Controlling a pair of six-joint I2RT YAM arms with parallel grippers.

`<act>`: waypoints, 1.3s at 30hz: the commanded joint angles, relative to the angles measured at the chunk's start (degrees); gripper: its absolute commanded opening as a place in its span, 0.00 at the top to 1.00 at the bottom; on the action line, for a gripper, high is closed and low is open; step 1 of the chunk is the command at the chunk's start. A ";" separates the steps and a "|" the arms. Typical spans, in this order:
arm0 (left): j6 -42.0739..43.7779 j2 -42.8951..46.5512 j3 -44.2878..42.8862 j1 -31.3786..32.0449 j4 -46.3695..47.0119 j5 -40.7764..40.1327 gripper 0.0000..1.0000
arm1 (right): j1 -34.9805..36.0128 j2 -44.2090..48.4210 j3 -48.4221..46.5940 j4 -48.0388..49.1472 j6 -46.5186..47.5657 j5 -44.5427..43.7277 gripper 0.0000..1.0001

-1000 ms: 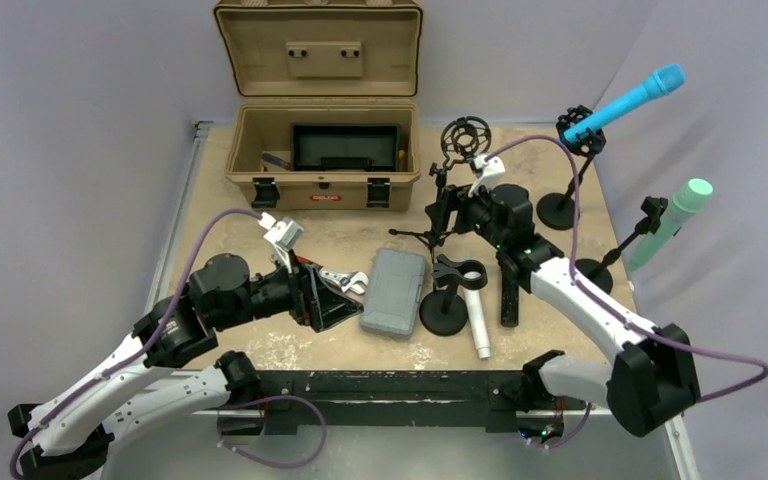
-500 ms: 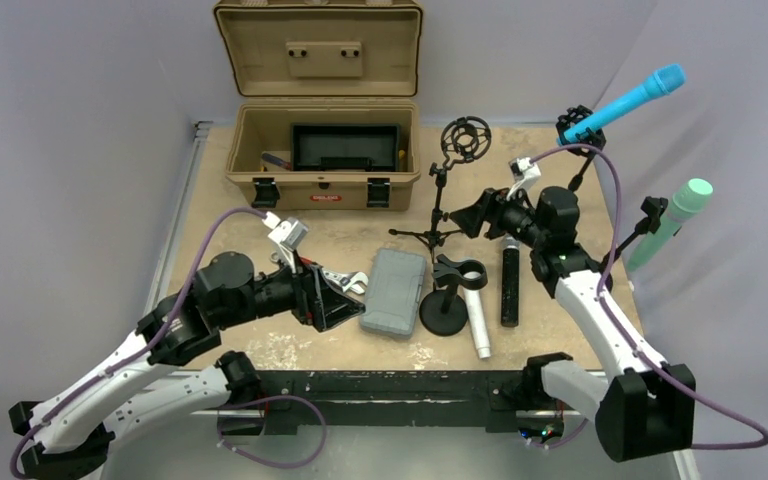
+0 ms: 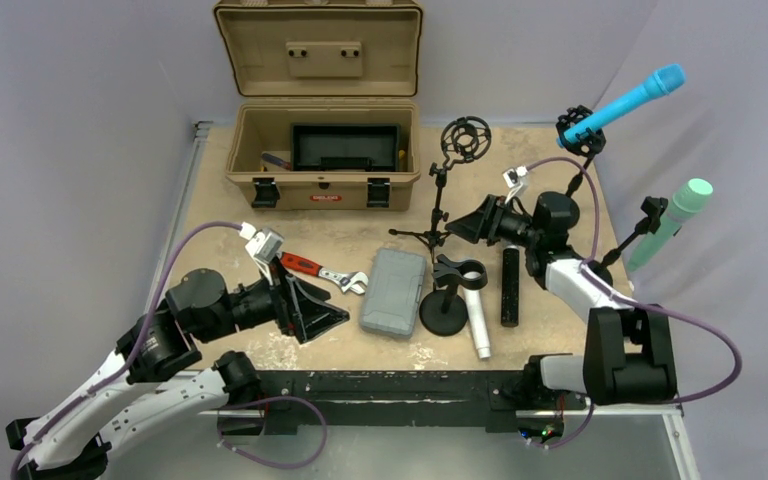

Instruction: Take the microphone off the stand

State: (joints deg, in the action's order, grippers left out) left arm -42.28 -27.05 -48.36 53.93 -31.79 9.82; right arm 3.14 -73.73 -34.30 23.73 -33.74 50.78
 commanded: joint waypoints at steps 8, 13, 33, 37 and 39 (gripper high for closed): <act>3.69 2.06 0.55 0.12 0.89 0.72 0.13 | 0.00 -7.47 -0.20 17.13 -10.82 2.59 0.43; 5.09 2.19 0.37 0.12 0.82 0.99 0.13 | 0.46 -10.08 -1.06 18.97 -11.78 3.38 0.47; 6.50 1.35 -1.15 0.12 -0.84 0.80 0.13 | 2.83 -14.37 -4.15 20.33 -8.49 2.53 0.64; 6.36 0.64 -1.43 0.12 -0.85 1.07 0.13 | 2.78 -13.76 -4.19 19.98 -7.91 2.86 0.60; 6.21 0.39 -1.47 0.13 -0.86 1.08 0.13 | 2.60 -13.89 -4.72 18.23 -7.03 2.42 0.59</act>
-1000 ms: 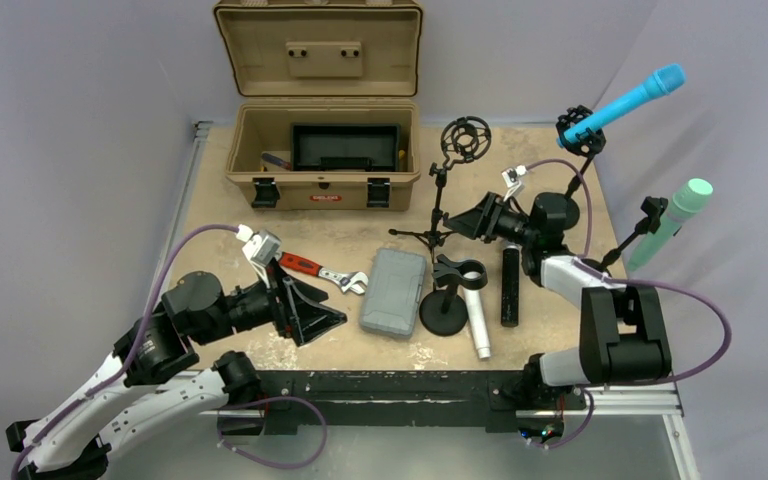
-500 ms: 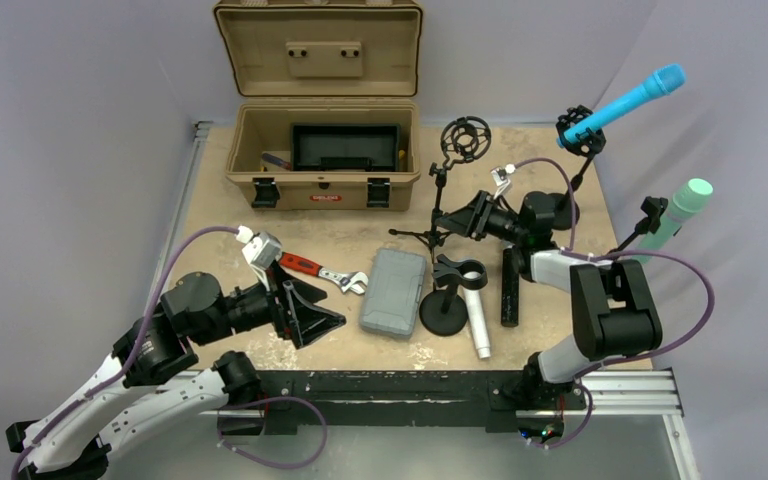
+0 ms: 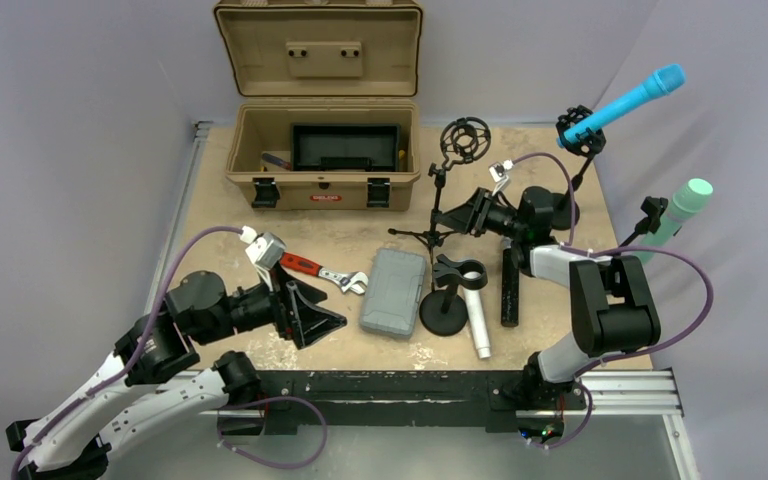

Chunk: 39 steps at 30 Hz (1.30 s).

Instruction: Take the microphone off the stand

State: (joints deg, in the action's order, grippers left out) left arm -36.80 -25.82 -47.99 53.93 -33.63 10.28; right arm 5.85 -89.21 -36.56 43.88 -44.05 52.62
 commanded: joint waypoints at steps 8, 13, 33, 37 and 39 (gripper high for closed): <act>0.07 -1.56 -2.13 0.12 1.24 0.61 0.13 | -0.05 1.46 -4.43 -6.30 7.22 0.28 0.70; -0.37 -1.47 -1.63 0.08 1.18 0.65 0.13 | -0.04 2.35 -6.40 -14.63 15.90 -2.64 0.91; -3.62 -0.11 -0.39 0.12 0.50 0.23 0.13 | 18.15 13.51 -1.46 -28.72 40.78 -49.57 1.00; -5.10 -0.31 0.28 0.13 2.18 1.27 0.14 | 18.33 11.80 -1.83 -29.50 39.57 -50.59 1.00; -5.65 -0.59 0.36 0.16 2.76 1.70 0.14 | 18.89 11.54 -2.16 -30.48 39.37 -53.09 1.00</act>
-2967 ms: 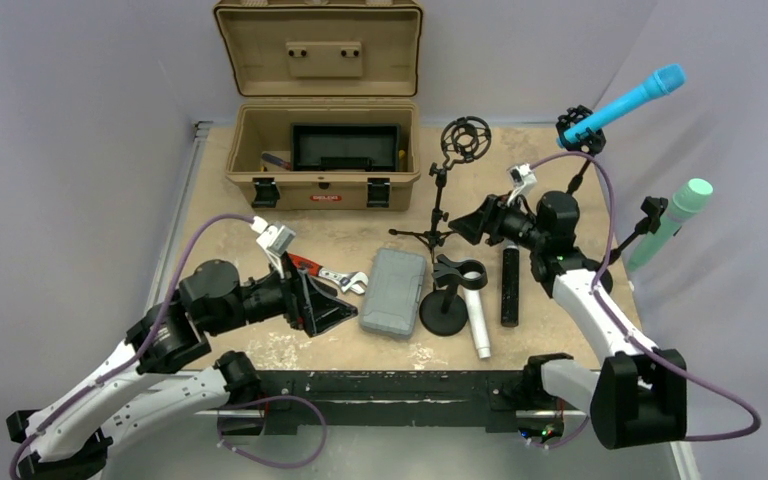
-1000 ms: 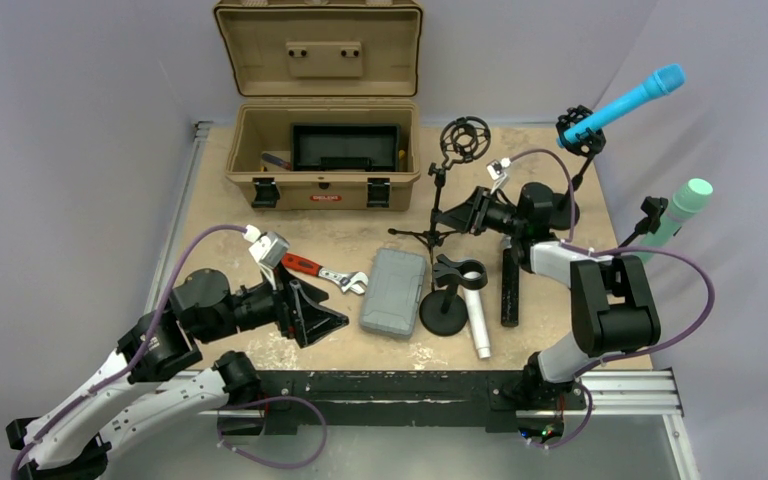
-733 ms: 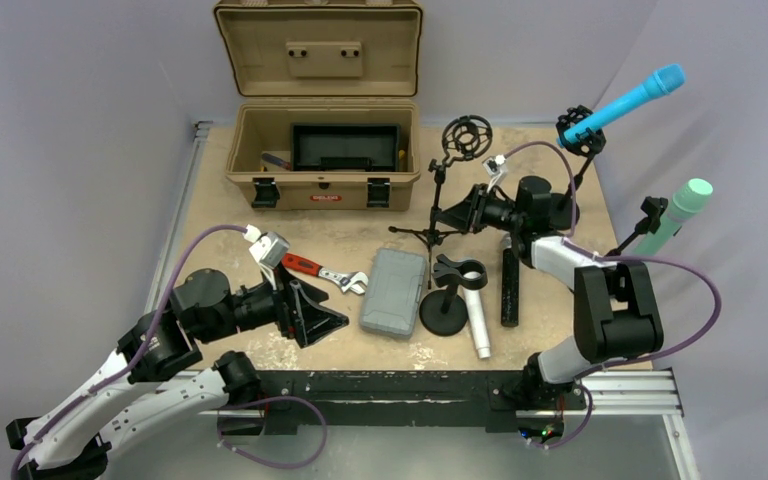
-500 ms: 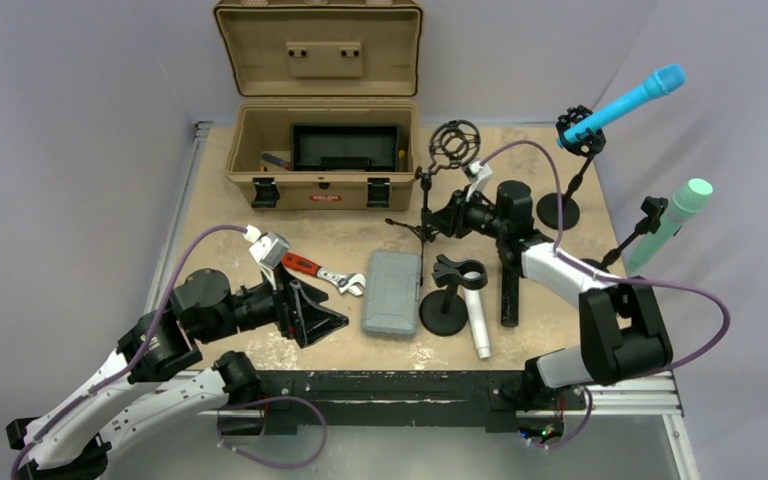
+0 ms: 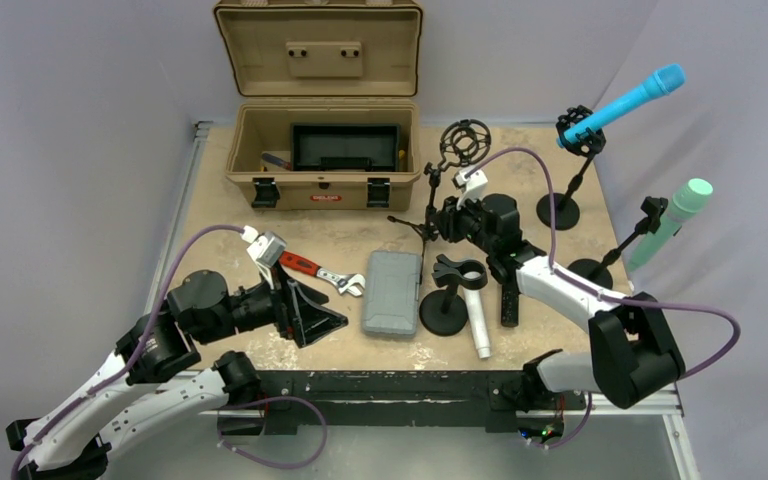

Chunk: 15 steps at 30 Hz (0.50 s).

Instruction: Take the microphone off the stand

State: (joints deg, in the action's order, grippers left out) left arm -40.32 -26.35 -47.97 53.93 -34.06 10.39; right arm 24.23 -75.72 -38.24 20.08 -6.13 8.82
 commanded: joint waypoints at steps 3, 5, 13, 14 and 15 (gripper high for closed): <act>-2.48 -0.44 0.45 0.13 3.39 1.96 0.14 | 1.60 -2.35 -1.58 -8.99 1.80 -15.00 1.00; -2.36 -0.75 0.46 0.14 3.39 1.95 0.14 | 2.35 -2.10 -1.84 -10.03 1.89 -17.59 0.98; -1.70 -3.20 -0.74 0.17 4.10 1.96 0.14 | 2.78 0.98 -2.94 -7.45 -6.13 -3.82 0.64; -1.59 -3.45 -0.79 0.17 4.09 2.04 0.14 | 2.59 1.58 -3.13 -7.26 -8.32 -2.63 0.59; -1.61 -3.57 -0.88 0.13 4.03 2.00 0.14 | 2.04 2.35 -3.11 -7.06 -10.33 -1.47 0.54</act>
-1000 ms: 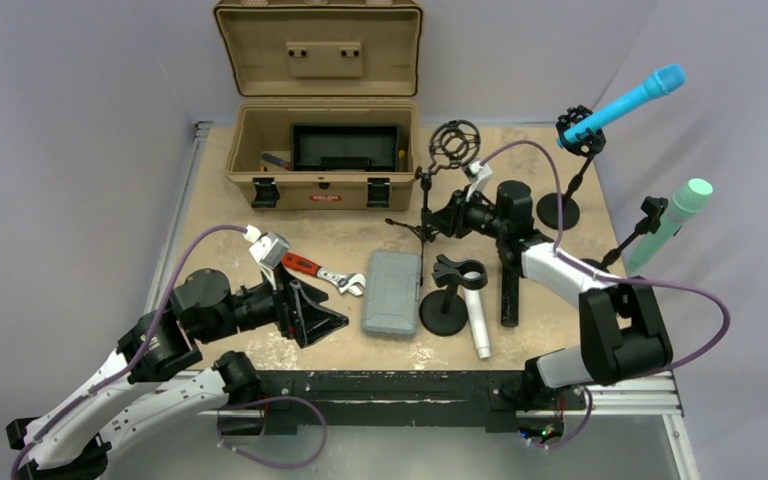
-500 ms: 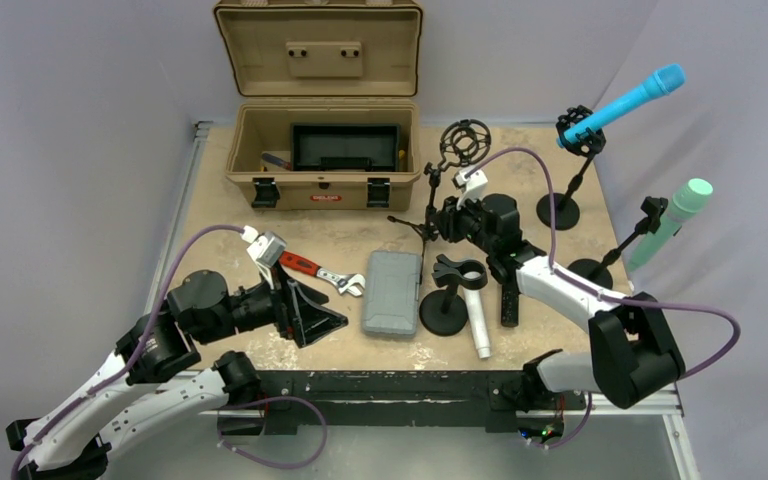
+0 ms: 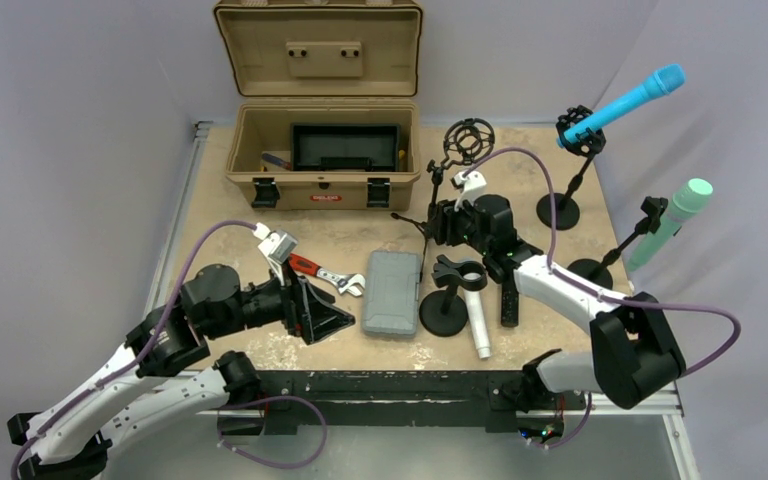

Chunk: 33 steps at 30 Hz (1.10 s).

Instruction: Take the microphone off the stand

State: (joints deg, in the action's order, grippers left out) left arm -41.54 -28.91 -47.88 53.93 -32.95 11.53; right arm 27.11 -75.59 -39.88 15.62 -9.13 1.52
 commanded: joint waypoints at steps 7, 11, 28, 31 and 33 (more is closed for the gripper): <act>-0.45 -0.16 -0.62 0.12 2.53 0.63 0.14 | -13.56 6.80 3.14 6.26 -20.46 27.75 0.31; -0.17 0.16 -0.58 0.15 2.37 0.34 0.14 | -16.01 3.54 1.27 5.59 -21.94 33.56 0.30; 0.48 2.33 -0.96 0.12 0.74 0.21 0.12 | -18.54 -6.33 2.29 21.73 -32.20 40.49 0.58; 0.73 2.62 -0.96 0.14 0.33 -0.02 0.12 | -18.50 -6.64 1.73 21.38 -31.89 40.63 0.61; 0.82 2.71 -0.92 0.12 0.24 -0.21 0.12 | -18.50 -7.05 1.23 20.97 -31.61 40.64 0.62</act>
State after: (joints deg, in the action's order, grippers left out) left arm -41.34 -26.74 -47.88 53.93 -32.77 11.73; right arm 8.82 -82.56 -37.45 32.56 -39.99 40.14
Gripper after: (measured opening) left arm 0.873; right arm 0.389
